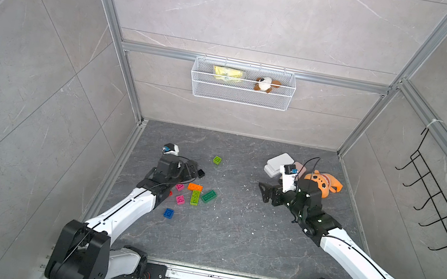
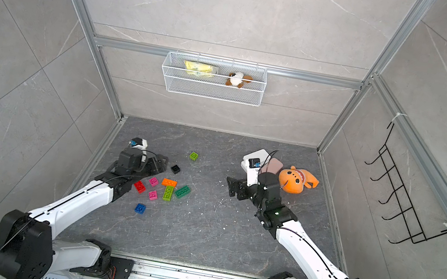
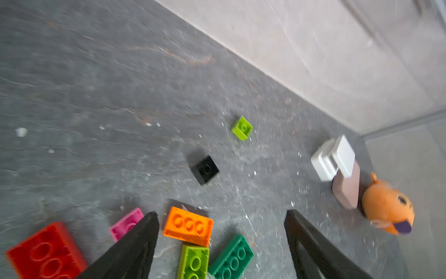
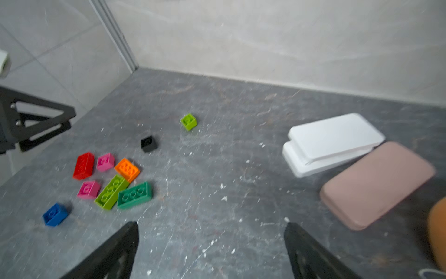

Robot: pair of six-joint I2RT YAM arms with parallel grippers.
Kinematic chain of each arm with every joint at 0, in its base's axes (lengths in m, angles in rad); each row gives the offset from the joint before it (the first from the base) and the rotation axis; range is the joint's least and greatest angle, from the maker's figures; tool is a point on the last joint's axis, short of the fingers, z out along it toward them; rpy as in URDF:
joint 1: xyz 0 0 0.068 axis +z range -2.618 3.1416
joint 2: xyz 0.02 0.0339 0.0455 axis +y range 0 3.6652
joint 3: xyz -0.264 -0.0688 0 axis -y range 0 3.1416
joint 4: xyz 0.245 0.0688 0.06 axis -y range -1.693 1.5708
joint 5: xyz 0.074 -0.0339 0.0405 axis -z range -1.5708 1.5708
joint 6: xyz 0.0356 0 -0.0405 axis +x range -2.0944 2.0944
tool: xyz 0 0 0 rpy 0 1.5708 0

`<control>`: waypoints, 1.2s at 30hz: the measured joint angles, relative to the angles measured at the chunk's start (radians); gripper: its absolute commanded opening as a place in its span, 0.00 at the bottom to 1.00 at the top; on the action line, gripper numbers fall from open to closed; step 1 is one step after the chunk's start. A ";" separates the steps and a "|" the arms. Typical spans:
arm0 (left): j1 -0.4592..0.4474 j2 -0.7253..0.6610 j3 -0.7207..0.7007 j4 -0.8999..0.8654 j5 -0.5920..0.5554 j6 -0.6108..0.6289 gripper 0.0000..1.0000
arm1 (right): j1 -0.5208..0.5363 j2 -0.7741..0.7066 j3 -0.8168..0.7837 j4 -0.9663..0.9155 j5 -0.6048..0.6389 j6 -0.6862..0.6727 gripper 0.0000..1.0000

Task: Assemble a carrot with lego
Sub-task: Pick up the lego brick from the center of the board.

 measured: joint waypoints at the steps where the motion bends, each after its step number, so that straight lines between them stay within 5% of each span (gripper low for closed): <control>1: -0.014 0.031 0.026 -0.032 -0.008 0.014 0.86 | 0.003 0.013 0.000 -0.008 -0.011 0.001 0.98; 9: -0.021 0.357 0.243 -0.224 -0.011 0.271 0.89 | 0.017 0.093 0.000 -0.013 -0.086 0.015 0.99; 20: -0.016 0.598 0.435 -0.336 0.000 0.730 0.89 | 0.017 0.094 0.000 -0.028 -0.107 0.014 1.00; 36: 0.030 0.763 0.621 -0.459 0.093 1.009 0.56 | 0.017 0.119 -0.013 -0.036 -0.108 0.016 1.00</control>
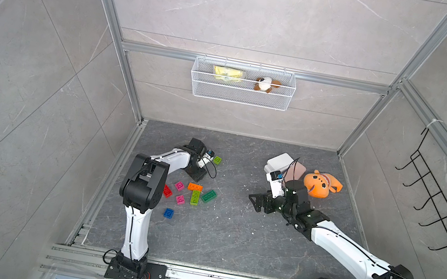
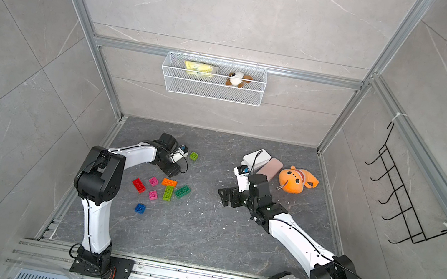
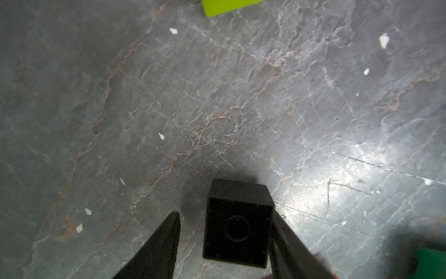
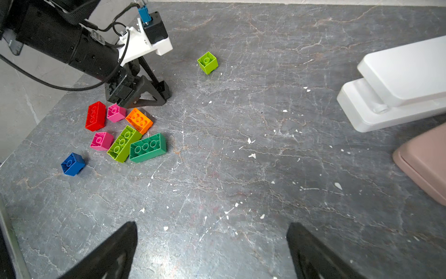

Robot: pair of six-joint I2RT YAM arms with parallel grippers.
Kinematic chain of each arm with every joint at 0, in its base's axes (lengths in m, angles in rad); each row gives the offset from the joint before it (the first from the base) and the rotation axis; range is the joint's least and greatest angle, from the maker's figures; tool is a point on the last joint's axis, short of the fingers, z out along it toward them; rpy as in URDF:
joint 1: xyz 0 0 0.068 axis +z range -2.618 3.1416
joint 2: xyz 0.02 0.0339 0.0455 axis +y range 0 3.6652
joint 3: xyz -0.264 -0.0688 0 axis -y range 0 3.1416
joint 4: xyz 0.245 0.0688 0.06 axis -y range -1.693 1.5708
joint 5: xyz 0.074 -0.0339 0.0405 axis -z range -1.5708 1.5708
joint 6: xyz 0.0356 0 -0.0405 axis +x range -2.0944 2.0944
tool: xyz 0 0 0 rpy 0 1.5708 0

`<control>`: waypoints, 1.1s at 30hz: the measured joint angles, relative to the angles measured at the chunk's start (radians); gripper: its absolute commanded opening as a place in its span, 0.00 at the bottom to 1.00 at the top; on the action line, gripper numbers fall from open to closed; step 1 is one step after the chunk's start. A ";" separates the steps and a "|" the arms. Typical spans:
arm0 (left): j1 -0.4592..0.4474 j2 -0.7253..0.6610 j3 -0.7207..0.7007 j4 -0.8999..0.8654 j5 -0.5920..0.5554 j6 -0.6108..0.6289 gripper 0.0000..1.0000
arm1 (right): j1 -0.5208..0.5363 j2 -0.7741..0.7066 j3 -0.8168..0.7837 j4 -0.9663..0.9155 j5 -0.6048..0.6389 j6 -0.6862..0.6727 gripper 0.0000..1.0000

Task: Assemble a carrot with lego
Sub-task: Pick up the lego brick from the center of the board, then place the lego brick at the center of the board.

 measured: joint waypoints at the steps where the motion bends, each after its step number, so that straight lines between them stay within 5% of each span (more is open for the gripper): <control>1: 0.000 0.000 0.001 -0.003 0.005 0.011 0.55 | 0.000 0.004 0.000 0.000 0.000 0.000 1.00; 11: 0.000 0.032 0.052 -0.030 0.050 0.069 0.35 | 0.000 0.008 -0.001 0.000 -0.010 0.008 1.00; 18: -0.018 -0.016 0.037 -0.021 0.159 0.069 0.29 | -0.016 -0.026 -0.001 -0.062 0.041 -0.002 1.00; 25: -0.238 -0.232 -0.080 0.013 0.240 0.159 0.29 | -0.264 -0.091 -0.001 -0.092 0.046 0.026 1.00; 33: -0.402 -0.093 0.001 -0.068 0.204 0.274 0.30 | -0.315 -0.090 -0.001 -0.117 0.048 0.052 1.00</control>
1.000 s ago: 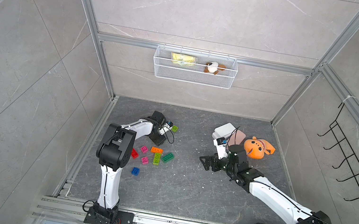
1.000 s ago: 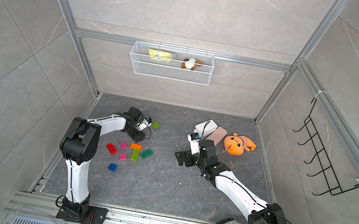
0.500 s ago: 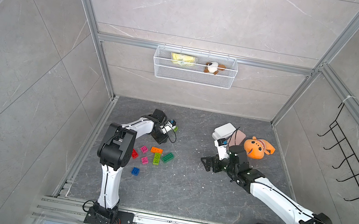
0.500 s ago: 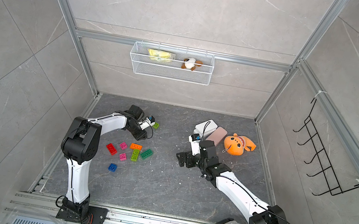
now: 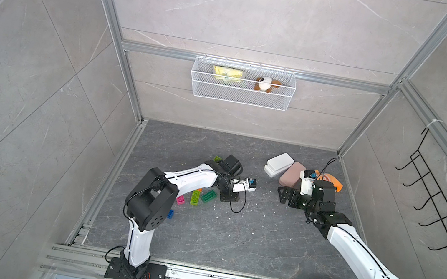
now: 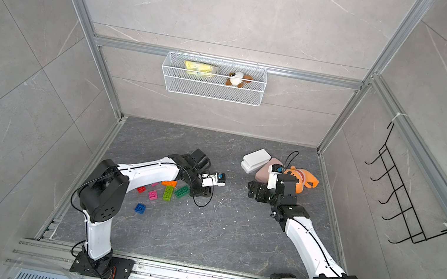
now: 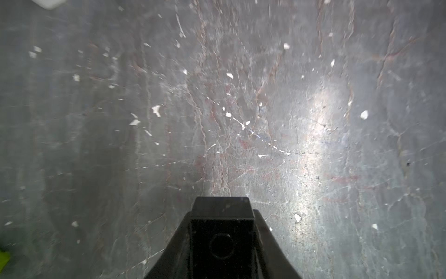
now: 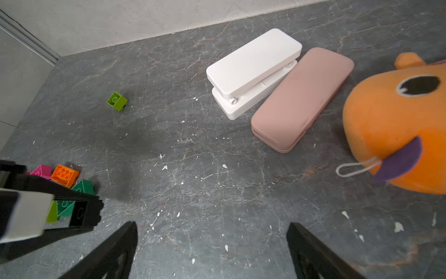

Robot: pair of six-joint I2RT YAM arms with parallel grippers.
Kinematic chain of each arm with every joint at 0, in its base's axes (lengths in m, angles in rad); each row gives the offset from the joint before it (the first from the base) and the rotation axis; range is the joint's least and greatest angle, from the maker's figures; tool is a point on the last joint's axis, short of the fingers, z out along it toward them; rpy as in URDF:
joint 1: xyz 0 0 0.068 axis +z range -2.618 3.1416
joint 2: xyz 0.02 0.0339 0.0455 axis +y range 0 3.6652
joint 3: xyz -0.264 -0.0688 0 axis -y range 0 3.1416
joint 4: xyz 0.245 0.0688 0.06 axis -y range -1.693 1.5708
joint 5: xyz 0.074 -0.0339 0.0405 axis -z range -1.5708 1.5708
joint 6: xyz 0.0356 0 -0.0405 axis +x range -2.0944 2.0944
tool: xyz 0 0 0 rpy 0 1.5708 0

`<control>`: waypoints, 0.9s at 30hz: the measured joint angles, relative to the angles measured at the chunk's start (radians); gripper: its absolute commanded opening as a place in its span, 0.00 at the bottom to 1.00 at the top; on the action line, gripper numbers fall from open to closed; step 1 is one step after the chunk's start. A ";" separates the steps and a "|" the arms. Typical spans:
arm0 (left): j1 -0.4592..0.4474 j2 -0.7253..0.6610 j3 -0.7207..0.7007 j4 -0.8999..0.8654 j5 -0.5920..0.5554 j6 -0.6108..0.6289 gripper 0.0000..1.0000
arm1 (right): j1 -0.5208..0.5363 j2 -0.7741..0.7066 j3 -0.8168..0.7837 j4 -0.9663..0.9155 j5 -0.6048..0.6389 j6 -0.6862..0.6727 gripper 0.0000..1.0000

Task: Assemble a carrot with lego
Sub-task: Place the lego brick at the center of the board.

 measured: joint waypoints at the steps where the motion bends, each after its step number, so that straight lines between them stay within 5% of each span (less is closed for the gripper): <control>1: -0.005 0.023 0.009 -0.014 -0.008 0.010 0.30 | 0.000 0.000 0.000 -0.005 0.002 0.000 1.00; 14: -0.029 0.108 0.029 -0.051 -0.047 0.064 0.42 | 0.000 0.015 0.000 -0.027 -0.021 0.000 1.00; 22: -0.029 0.110 0.062 -0.064 -0.058 0.072 0.73 | 0.000 0.015 0.000 -0.032 -0.043 0.000 1.00; 27: -0.019 0.063 0.010 -0.025 -0.052 0.033 0.79 | 0.000 0.016 0.010 -0.031 -0.059 0.000 1.00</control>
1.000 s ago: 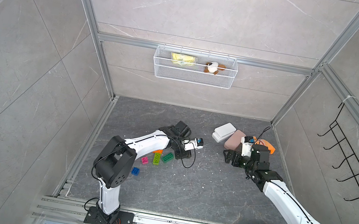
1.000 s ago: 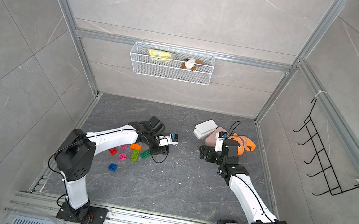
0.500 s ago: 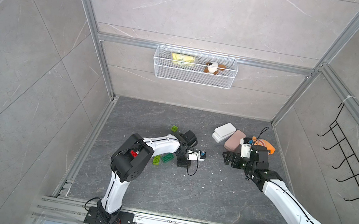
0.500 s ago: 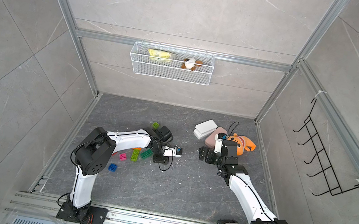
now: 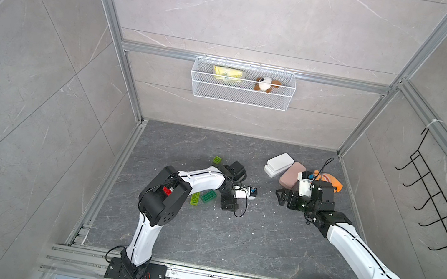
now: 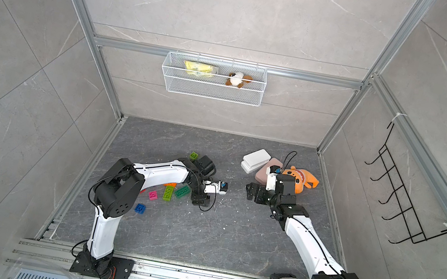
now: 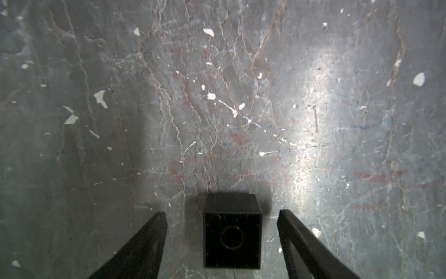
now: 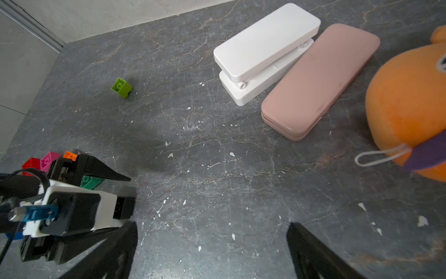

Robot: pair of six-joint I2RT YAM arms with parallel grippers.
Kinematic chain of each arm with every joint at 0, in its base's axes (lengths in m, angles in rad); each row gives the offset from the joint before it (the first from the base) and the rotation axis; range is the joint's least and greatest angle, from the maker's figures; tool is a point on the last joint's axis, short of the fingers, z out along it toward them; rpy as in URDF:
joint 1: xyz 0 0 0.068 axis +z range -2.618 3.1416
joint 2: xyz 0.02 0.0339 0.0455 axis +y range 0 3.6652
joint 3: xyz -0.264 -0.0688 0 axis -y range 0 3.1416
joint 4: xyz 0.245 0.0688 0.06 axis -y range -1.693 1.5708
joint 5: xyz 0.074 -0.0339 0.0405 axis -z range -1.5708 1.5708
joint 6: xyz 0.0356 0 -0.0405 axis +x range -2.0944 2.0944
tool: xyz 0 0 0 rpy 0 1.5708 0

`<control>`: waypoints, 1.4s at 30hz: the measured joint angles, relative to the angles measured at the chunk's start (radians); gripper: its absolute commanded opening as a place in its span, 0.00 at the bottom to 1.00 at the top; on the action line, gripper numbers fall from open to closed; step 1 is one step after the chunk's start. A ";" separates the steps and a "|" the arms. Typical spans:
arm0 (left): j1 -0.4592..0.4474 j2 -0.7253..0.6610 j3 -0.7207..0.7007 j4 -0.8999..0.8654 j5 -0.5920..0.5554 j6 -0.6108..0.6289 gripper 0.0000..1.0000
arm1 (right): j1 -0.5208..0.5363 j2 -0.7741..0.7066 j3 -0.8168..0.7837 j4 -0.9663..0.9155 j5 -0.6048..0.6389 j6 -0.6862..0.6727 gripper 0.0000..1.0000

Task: Assemble a carrot with lego
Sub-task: Place the lego brick at the center of the board, then pick up the lego brick from the center of the board.

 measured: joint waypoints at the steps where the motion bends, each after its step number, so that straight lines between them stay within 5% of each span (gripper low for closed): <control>1: 0.006 -0.035 -0.033 0.020 0.007 -0.022 0.79 | 0.000 0.002 0.004 0.006 -0.011 0.000 1.00; 6: 0.114 -0.317 -0.251 0.224 0.066 -0.235 0.78 | 0.051 0.038 0.012 0.124 -0.040 -0.006 1.00; 11: 0.314 -0.575 -0.412 0.492 0.081 -0.615 0.76 | 0.189 0.229 0.099 0.296 -0.054 -0.064 1.00; 19: 0.436 -0.604 -0.411 0.533 -0.018 -1.003 0.76 | 0.327 0.676 0.438 0.417 -0.071 -0.154 1.00; 31: 0.436 -0.674 -0.423 0.530 -0.107 -1.093 0.76 | 0.347 1.043 0.969 0.160 -0.116 -0.431 0.96; 42: 0.436 -0.673 -0.428 0.529 -0.122 -1.093 0.76 | 0.366 1.317 1.444 -0.207 -0.124 -0.554 0.92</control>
